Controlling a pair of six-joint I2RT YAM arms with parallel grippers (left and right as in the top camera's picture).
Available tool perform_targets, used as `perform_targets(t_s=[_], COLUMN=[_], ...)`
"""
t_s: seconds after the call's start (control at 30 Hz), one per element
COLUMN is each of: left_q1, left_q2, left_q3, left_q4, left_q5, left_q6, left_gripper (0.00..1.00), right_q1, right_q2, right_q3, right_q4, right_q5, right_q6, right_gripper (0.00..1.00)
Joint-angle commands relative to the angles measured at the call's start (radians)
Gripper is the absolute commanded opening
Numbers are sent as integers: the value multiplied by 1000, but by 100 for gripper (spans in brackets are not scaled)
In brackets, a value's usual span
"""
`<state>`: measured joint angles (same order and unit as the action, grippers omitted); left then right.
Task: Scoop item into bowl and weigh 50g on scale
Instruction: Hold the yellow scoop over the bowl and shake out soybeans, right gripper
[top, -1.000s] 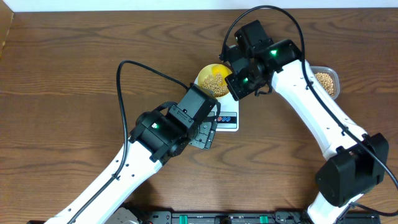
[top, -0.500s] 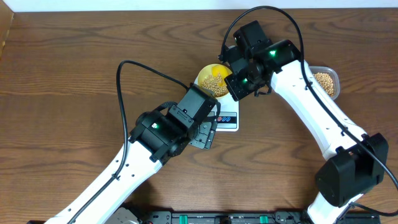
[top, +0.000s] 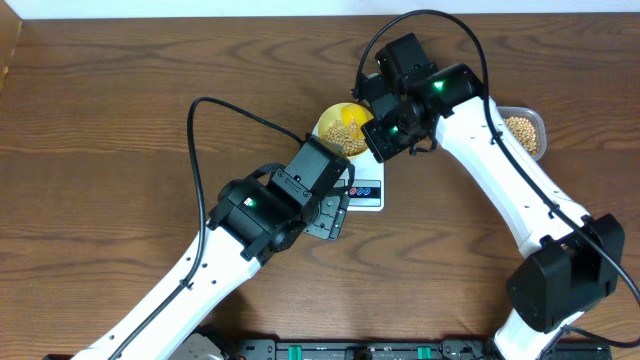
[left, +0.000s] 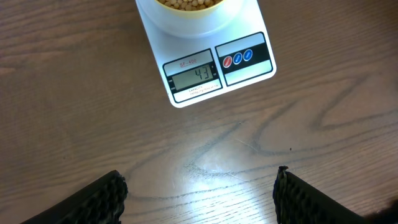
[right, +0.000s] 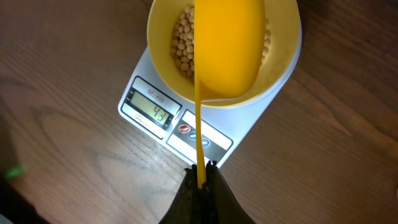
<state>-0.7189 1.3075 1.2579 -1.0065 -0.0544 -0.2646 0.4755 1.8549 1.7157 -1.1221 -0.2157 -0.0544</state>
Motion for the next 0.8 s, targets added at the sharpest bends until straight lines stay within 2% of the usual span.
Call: perform_targets(t_s=[0.0, 0.77], left_q1=[2, 2], left_q2=[4, 4], left_q3=[19, 19], left_q4=[-2, -2], left_q5=[1, 1], left_q6=[8, 8], left_gripper=[78, 78], right_q1=[6, 6], right_q2=[8, 8], right_q3=[27, 27], right_q4=[-4, -23], right_q5=[8, 8], right_q6=[-14, -14], right_gripper=[1, 1])
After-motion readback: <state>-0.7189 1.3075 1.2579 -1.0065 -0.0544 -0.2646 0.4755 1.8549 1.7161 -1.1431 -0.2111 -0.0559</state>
